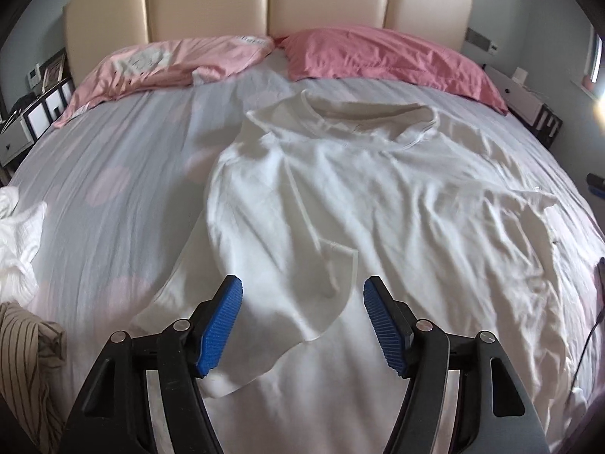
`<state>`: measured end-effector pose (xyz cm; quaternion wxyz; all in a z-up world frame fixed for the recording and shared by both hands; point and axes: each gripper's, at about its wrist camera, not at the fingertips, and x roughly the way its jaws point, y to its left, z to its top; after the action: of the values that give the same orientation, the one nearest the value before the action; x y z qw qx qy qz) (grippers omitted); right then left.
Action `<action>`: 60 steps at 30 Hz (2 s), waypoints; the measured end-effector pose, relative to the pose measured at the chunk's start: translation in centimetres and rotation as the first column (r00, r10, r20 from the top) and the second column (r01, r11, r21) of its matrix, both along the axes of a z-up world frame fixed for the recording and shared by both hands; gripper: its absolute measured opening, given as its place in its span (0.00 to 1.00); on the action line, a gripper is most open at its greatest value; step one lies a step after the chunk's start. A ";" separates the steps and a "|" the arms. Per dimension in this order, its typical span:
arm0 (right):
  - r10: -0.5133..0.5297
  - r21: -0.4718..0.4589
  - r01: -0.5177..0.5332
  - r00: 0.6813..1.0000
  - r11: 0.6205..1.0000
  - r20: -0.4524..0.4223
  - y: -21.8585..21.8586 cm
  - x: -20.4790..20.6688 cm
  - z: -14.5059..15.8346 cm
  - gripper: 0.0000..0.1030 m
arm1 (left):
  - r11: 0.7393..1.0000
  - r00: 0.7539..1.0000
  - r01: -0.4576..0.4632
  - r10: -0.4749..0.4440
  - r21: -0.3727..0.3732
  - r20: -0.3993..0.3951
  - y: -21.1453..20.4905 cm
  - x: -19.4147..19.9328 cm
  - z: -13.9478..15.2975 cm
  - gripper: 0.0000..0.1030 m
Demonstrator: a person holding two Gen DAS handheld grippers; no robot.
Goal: Fold clothes
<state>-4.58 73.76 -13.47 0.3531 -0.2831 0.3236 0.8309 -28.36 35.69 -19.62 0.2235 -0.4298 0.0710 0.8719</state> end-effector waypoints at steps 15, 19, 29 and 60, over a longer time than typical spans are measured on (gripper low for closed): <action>0.154 -0.013 -0.154 0.988 0.988 -0.028 -3.5 -3.5 -3.0 0.19 | 0.988 0.982 -0.146 0.139 0.048 0.126 -2.8 -0.6 -0.6 0.59; 0.165 -0.026 -0.166 0.985 0.986 -0.038 -3.7 -3.6 -2.9 0.19 | 0.995 0.985 -0.103 0.104 -0.013 0.139 -0.8 -0.9 -2.0 0.21; 0.148 0.020 -0.148 0.989 0.989 -0.021 -2.9 -3.4 -2.6 0.19 | 0.992 0.994 -0.112 0.112 -0.052 0.000 -3.8 -5.3 3.7 0.05; -0.036 -0.179 0.061 0.990 0.982 0.137 5.3 -1.4 -9.2 0.19 | 0.950 0.929 -0.308 0.310 -0.040 0.202 -9.4 -20.4 -1.9 0.23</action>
<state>-6.01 79.09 -22.71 0.3665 -0.3613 0.3811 0.7681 -48.77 26.33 -21.56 0.0880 -0.5245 -0.0178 0.8466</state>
